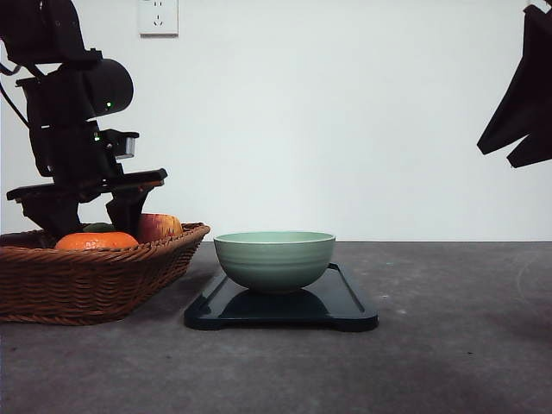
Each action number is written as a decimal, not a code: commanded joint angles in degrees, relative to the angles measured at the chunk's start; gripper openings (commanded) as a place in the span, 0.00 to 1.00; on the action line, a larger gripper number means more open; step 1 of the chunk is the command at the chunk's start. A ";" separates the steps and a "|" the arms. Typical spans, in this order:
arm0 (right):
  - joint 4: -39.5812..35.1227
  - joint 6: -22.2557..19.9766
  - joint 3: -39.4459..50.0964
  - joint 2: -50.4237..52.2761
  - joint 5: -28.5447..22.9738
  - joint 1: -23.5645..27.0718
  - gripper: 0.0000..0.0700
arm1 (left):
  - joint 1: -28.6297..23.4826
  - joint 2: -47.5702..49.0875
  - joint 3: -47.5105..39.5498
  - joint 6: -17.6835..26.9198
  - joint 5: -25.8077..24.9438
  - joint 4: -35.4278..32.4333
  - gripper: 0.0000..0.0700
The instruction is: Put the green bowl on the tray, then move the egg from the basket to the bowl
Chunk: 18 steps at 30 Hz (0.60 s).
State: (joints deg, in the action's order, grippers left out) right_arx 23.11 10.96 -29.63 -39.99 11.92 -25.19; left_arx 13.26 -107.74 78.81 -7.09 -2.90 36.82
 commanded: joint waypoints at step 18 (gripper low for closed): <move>-0.38 0.66 -0.28 -0.35 -0.17 -0.46 0.33 | 0.04 -2.06 1.40 -0.04 0.17 0.35 0.38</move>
State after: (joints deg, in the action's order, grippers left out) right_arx 23.11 10.96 -29.63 -39.99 11.87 -25.19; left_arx 13.26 -108.38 78.81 -7.09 -2.90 37.14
